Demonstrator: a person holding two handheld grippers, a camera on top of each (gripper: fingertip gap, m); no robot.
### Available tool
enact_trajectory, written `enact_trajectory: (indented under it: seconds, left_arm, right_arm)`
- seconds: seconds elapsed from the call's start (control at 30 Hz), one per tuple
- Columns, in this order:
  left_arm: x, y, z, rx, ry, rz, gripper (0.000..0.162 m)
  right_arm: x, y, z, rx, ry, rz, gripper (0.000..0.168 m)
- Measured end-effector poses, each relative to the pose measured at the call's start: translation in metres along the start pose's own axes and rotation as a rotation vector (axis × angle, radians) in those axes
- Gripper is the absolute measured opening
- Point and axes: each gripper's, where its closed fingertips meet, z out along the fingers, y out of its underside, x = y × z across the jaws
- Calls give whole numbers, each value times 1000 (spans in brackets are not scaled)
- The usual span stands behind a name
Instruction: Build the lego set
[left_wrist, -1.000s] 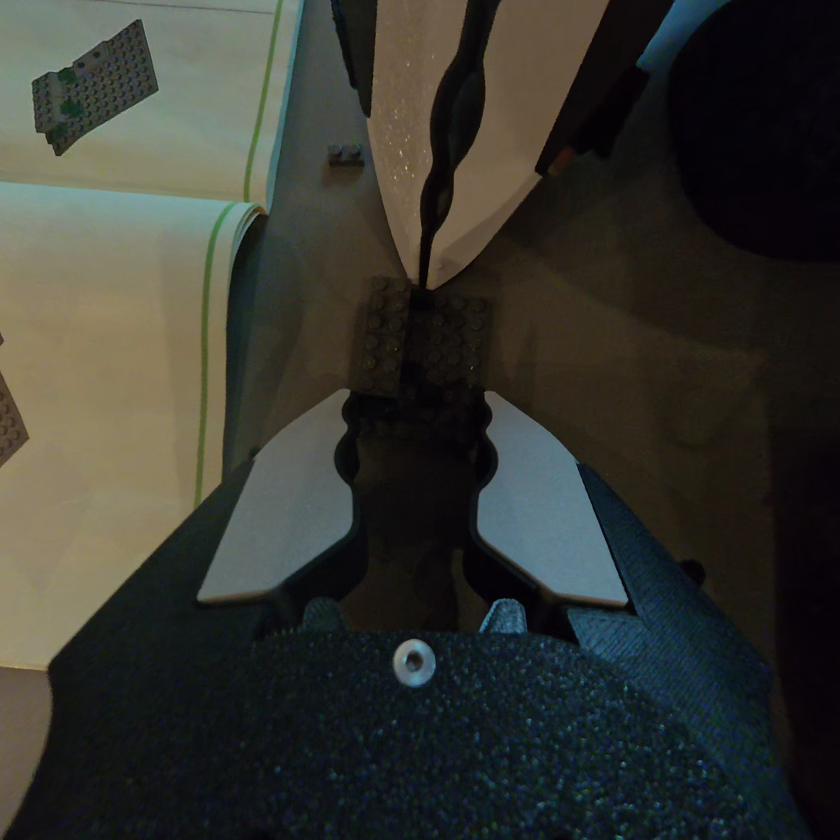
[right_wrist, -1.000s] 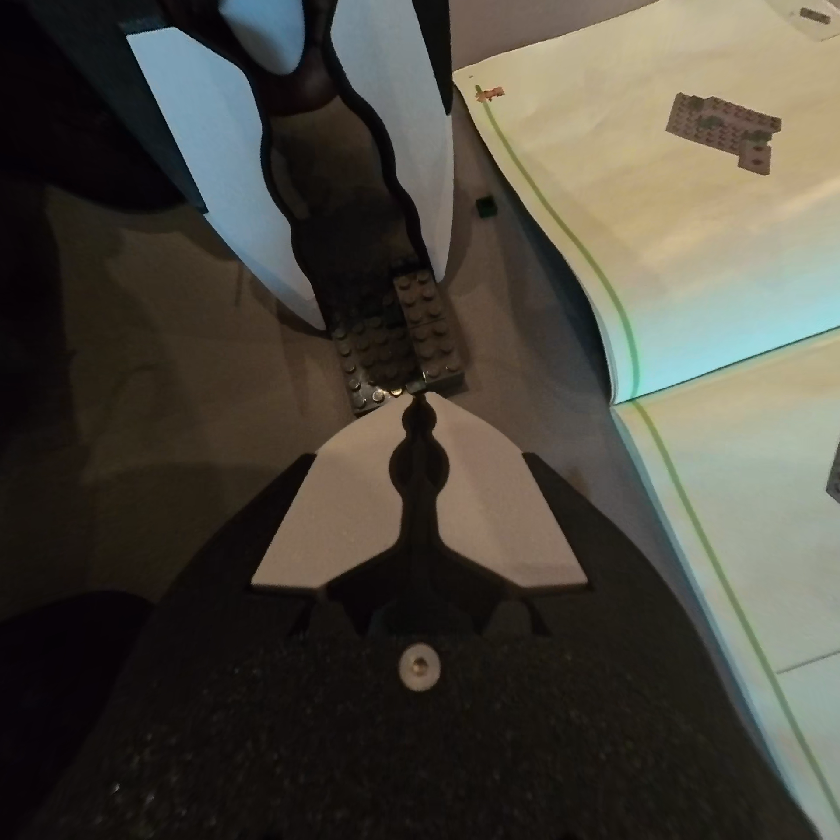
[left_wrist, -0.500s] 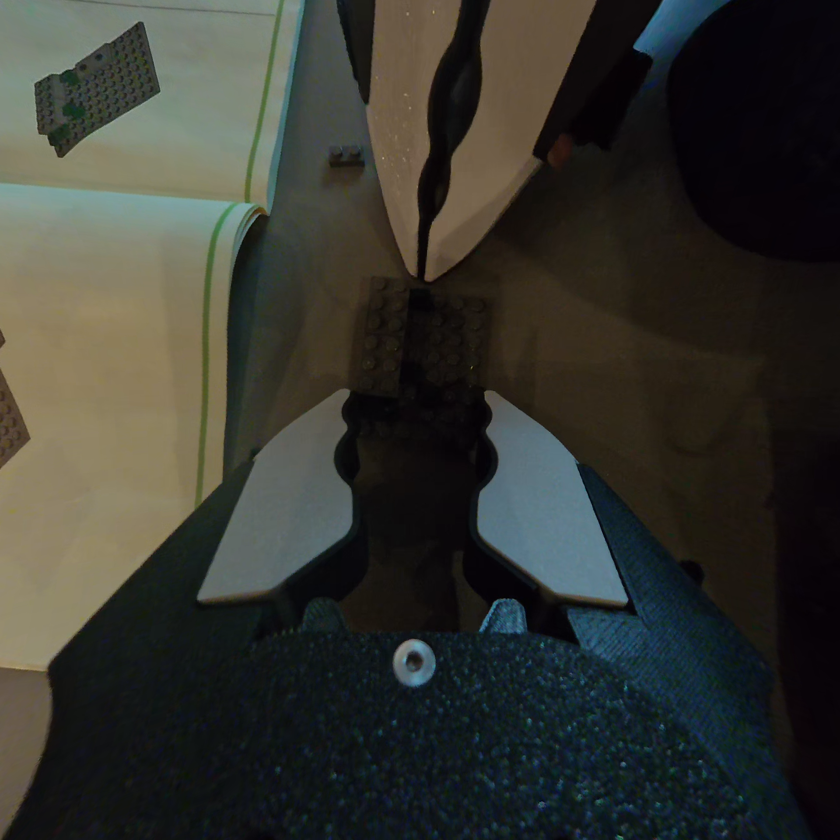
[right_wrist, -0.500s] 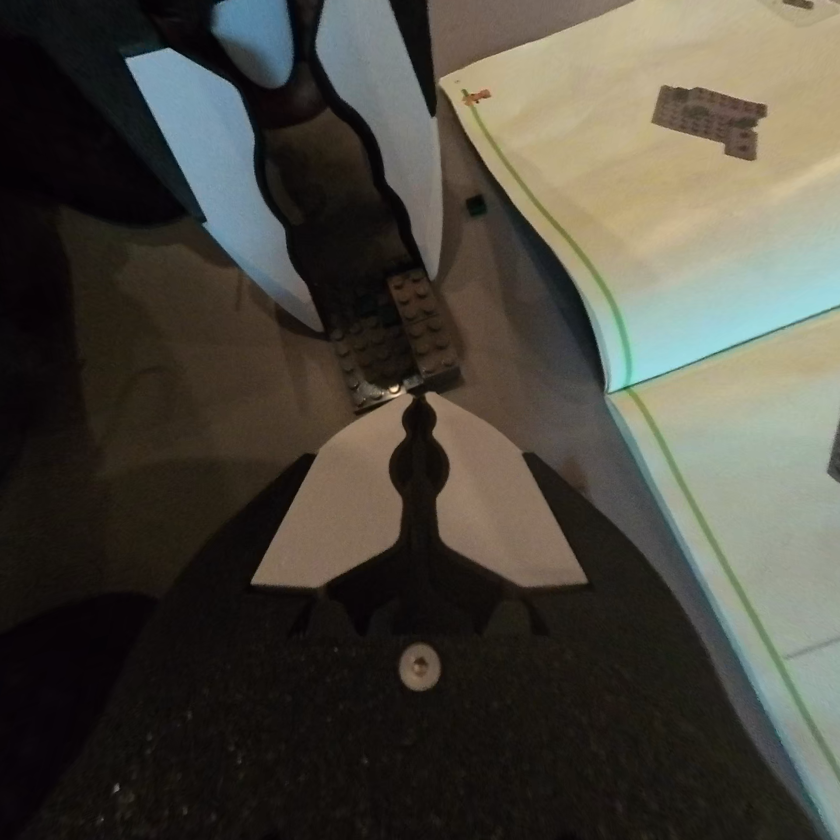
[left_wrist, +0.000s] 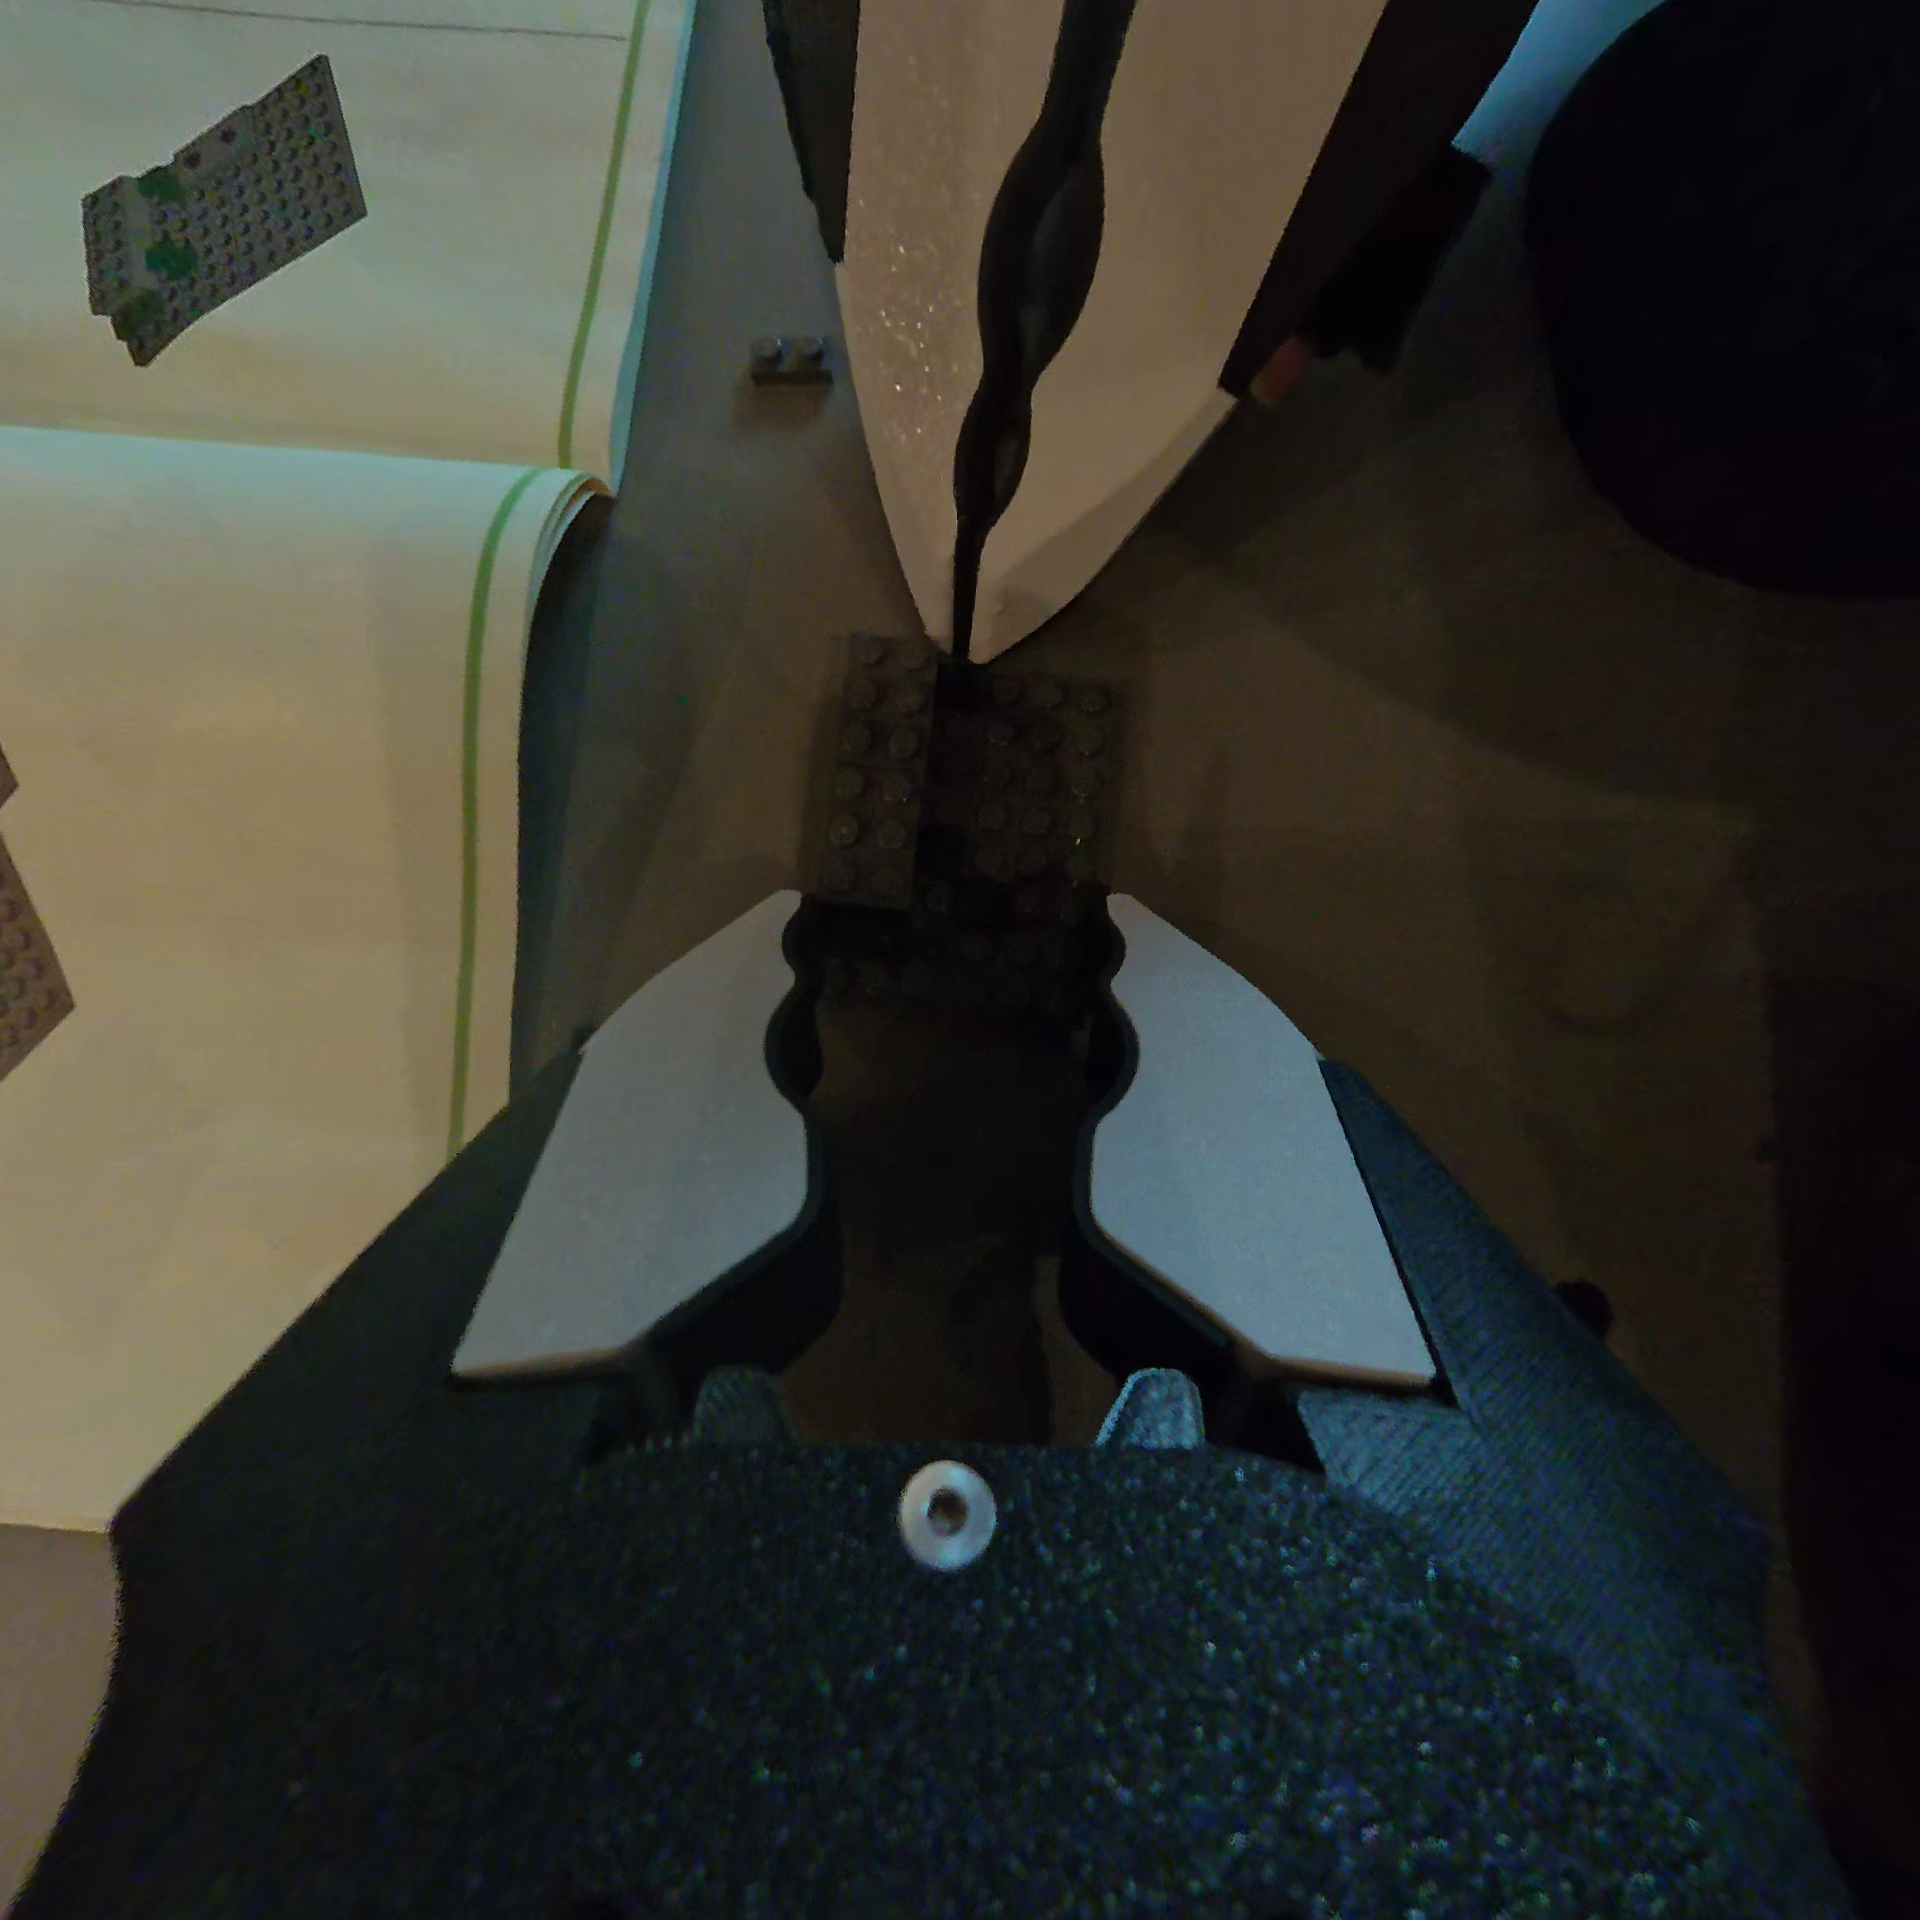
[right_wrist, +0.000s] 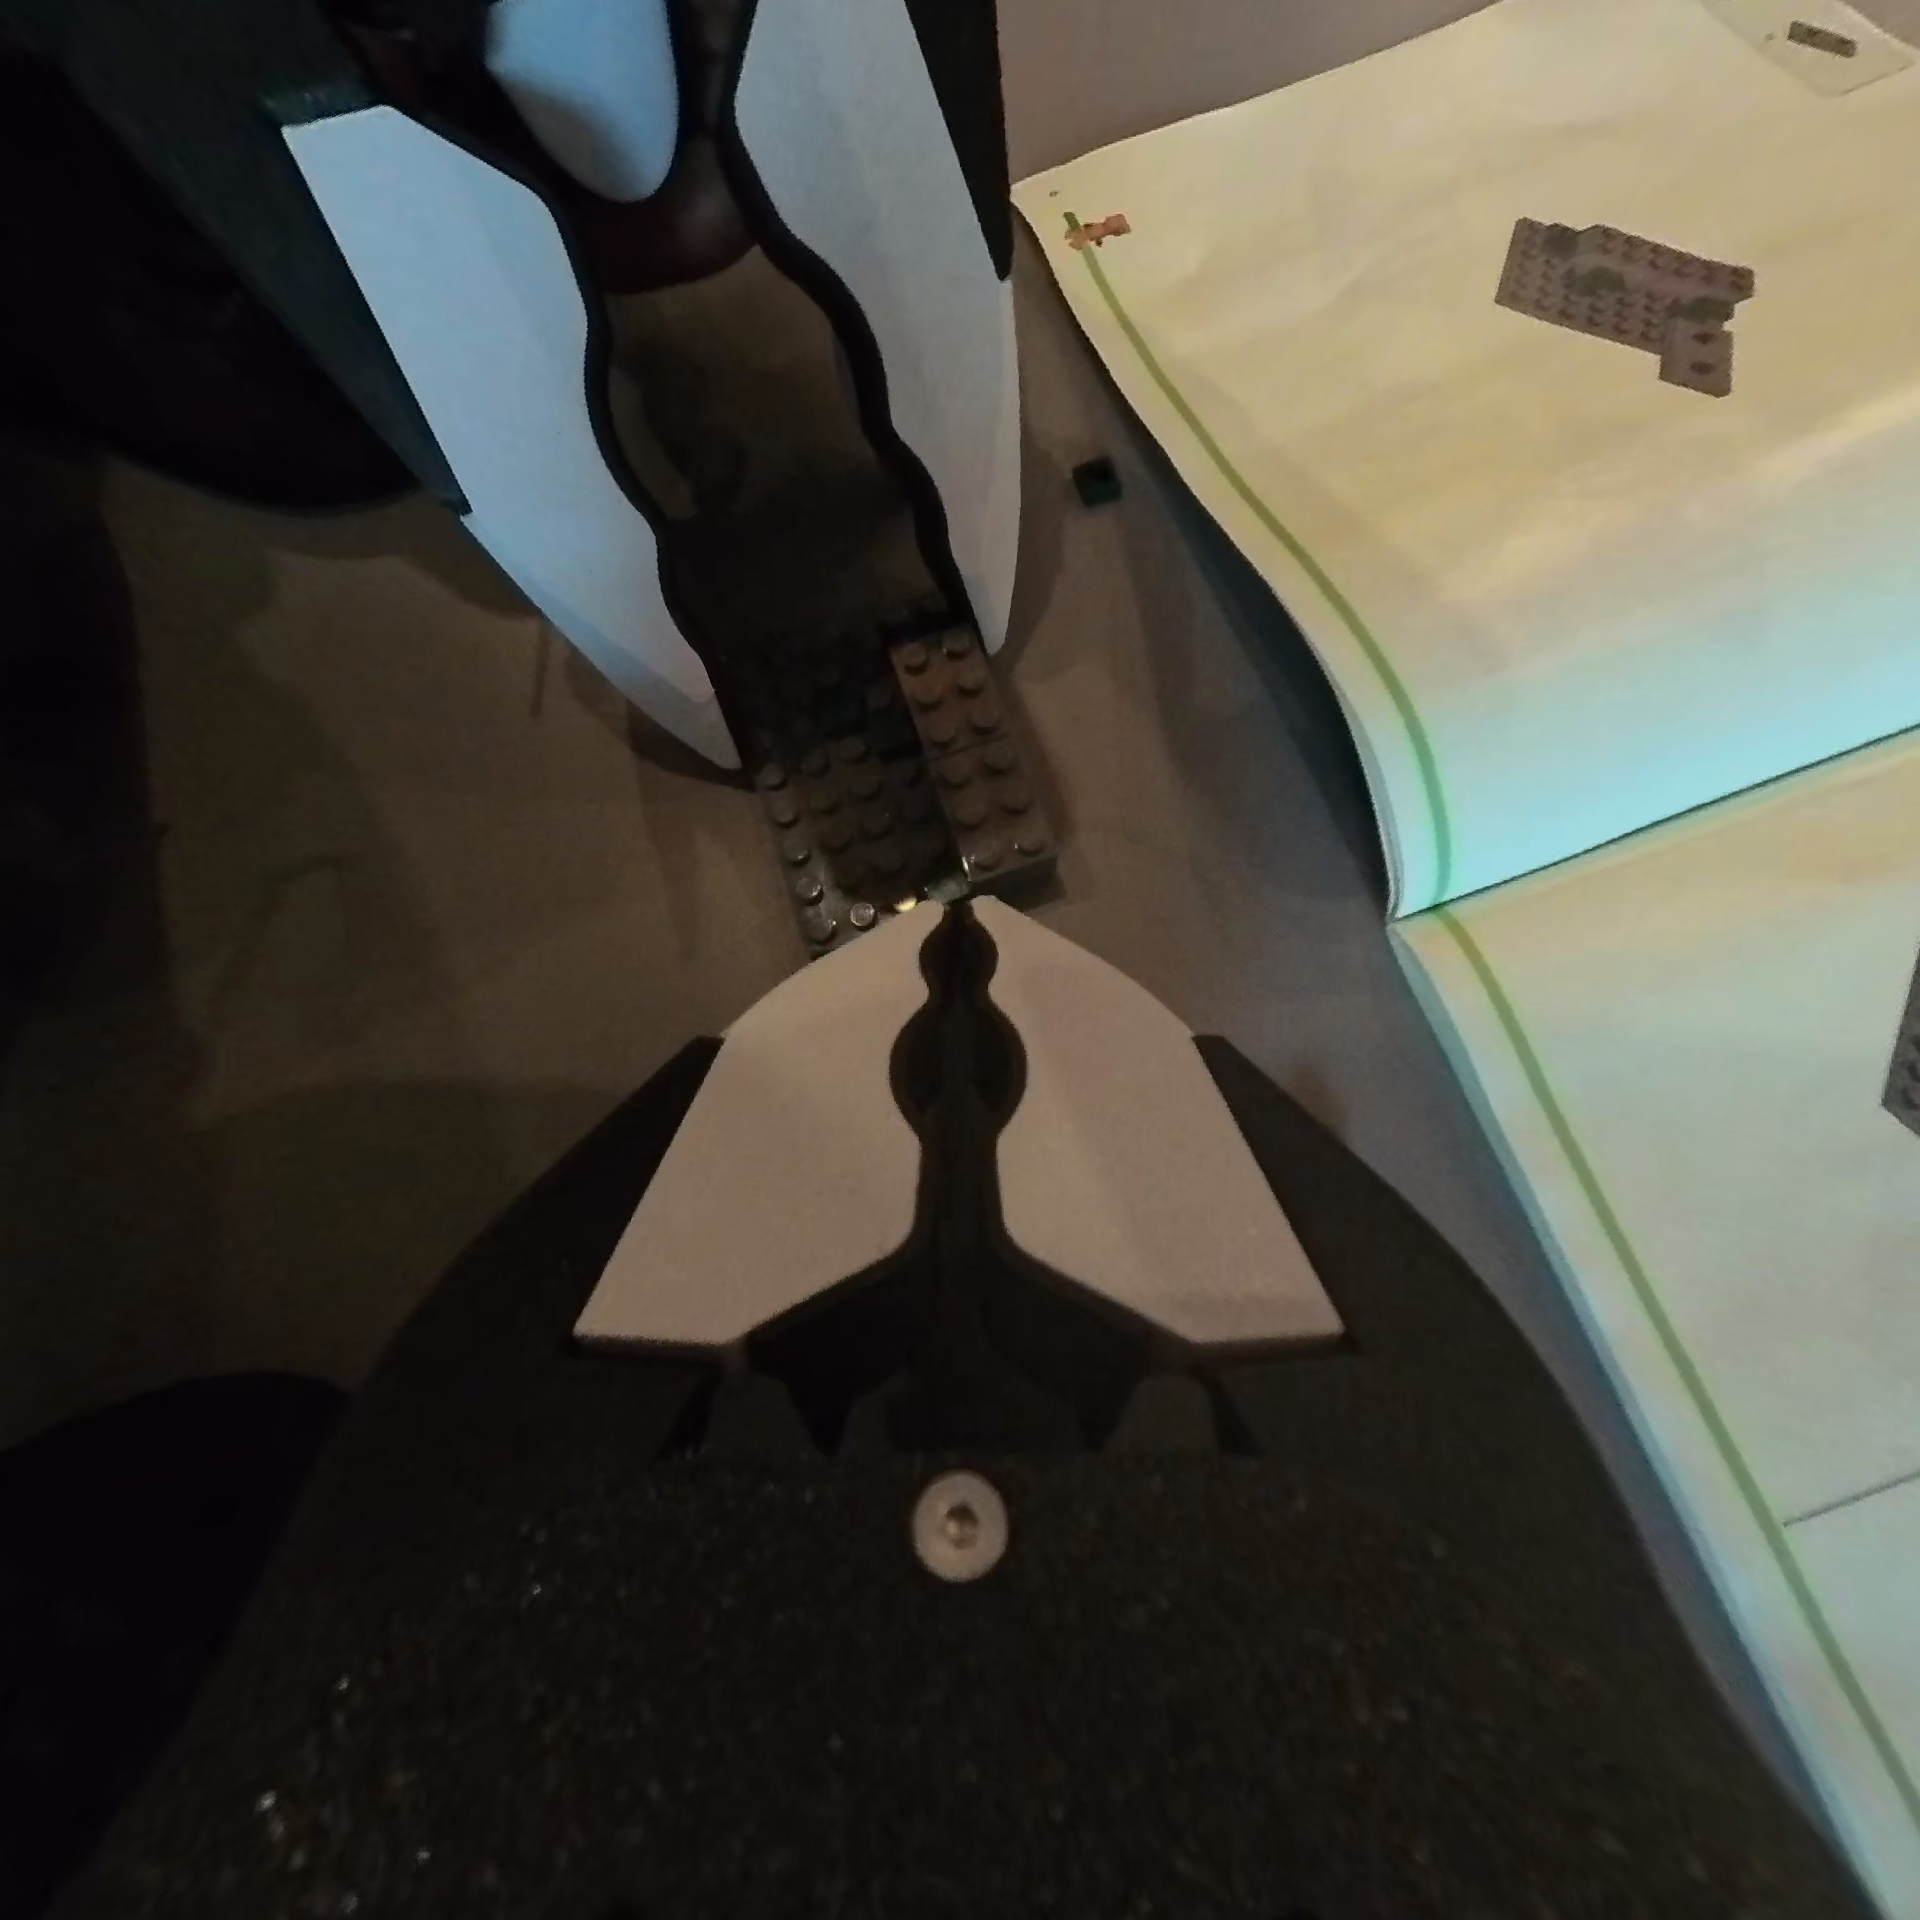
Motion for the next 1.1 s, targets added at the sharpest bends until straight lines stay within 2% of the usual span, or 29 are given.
enact_trajectory:
  seconds: [0.13,0.47,1.1]
  left_arm:
    - [1,-5,-2,46,1,-5,50]
    - [8,-31,-29,150,-24,38,50]
    - [22,-45,-40,153,-45,110,49]
  right_arm:
    - [-3,-4,-5,24,-1,3,0]
    - [-11,-27,-45,188,43,49,0]
    - [-23,-33,-54,186,58,26,0]
